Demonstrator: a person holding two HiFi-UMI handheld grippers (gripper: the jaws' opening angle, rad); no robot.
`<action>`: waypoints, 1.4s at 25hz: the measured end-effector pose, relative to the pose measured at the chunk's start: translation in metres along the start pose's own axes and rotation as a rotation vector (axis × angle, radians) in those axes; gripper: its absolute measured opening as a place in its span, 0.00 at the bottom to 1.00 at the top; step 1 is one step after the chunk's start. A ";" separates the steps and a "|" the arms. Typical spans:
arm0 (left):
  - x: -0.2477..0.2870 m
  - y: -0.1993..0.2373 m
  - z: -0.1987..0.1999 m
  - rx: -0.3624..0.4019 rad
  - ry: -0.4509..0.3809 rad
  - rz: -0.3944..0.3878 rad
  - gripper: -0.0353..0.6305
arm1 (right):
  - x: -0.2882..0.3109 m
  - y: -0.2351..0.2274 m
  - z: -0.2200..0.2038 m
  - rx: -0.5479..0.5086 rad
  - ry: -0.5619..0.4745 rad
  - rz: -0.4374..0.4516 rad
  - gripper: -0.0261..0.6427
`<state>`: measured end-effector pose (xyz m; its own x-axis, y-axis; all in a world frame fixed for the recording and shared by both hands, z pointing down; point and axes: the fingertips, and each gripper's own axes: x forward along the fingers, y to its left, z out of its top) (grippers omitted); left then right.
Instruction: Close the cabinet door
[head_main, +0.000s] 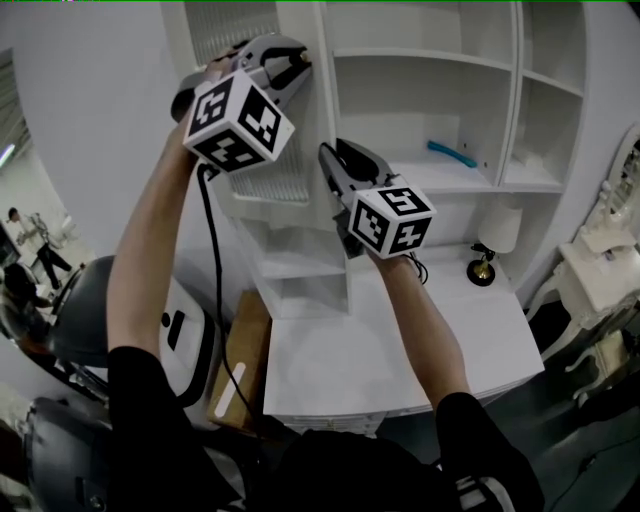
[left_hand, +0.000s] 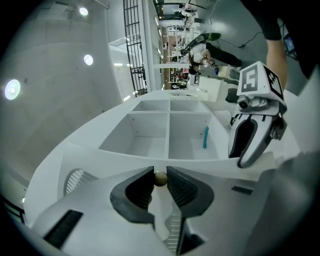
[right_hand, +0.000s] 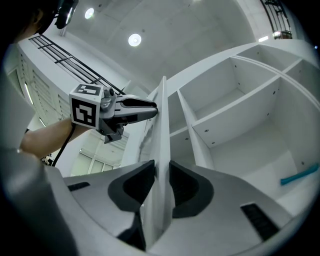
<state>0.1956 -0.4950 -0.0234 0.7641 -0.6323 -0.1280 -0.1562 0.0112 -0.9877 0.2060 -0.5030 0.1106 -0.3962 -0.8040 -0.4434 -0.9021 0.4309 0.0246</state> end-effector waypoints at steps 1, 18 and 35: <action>0.003 0.000 -0.001 0.000 0.000 0.001 0.19 | 0.002 -0.003 -0.001 0.001 0.000 0.004 0.18; 0.045 -0.004 -0.013 0.005 0.050 0.005 0.19 | 0.023 -0.037 -0.013 -0.167 -0.010 -0.073 0.21; 0.081 -0.005 -0.029 -0.039 0.095 0.031 0.19 | 0.043 -0.065 -0.026 -0.281 0.023 -0.111 0.19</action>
<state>0.2399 -0.5685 -0.0259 0.6963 -0.7024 -0.1479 -0.2044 0.0035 -0.9789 0.2431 -0.5757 0.1130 -0.2929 -0.8505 -0.4369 -0.9510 0.2118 0.2254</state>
